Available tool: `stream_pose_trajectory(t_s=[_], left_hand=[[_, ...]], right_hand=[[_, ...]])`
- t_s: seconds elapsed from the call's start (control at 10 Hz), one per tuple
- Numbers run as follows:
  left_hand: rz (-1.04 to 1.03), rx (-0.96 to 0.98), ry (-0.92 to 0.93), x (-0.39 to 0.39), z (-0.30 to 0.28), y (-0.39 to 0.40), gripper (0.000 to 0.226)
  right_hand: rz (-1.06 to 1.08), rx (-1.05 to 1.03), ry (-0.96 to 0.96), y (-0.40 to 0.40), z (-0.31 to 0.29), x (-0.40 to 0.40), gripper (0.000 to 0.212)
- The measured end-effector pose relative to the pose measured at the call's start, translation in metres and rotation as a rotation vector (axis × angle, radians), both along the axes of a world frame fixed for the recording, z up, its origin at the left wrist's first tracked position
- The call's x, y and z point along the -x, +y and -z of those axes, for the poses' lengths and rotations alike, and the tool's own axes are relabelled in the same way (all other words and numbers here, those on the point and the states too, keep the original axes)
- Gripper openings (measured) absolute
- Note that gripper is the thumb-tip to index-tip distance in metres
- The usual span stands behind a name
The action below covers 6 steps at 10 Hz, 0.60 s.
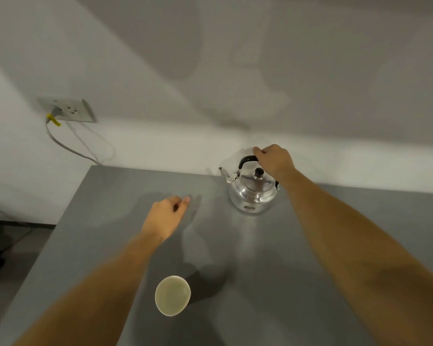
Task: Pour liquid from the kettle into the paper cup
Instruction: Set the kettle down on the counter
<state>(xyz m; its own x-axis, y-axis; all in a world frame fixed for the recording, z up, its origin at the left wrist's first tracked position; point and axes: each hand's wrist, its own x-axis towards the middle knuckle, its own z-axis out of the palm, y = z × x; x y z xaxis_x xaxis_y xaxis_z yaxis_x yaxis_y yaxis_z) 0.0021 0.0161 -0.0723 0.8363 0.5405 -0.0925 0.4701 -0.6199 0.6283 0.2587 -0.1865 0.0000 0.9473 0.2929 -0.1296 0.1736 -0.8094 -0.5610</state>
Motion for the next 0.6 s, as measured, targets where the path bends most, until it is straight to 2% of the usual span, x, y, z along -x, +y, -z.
stream_pose_trajectory(t_s=[0.4, 0.6], left_hand=[[0.009, 0.031, -0.005, 0.001, -0.009, -0.006, 0.059], [0.038, 0.051, -0.061, 0.011, -0.034, -0.016, 0.057]], right_hand=[[-0.064, 0.05, -0.038, -0.004, 0.008, 0.0, 0.053], [-0.08, 0.127, -0.198, -0.016, -0.013, 0.021, 0.047]])
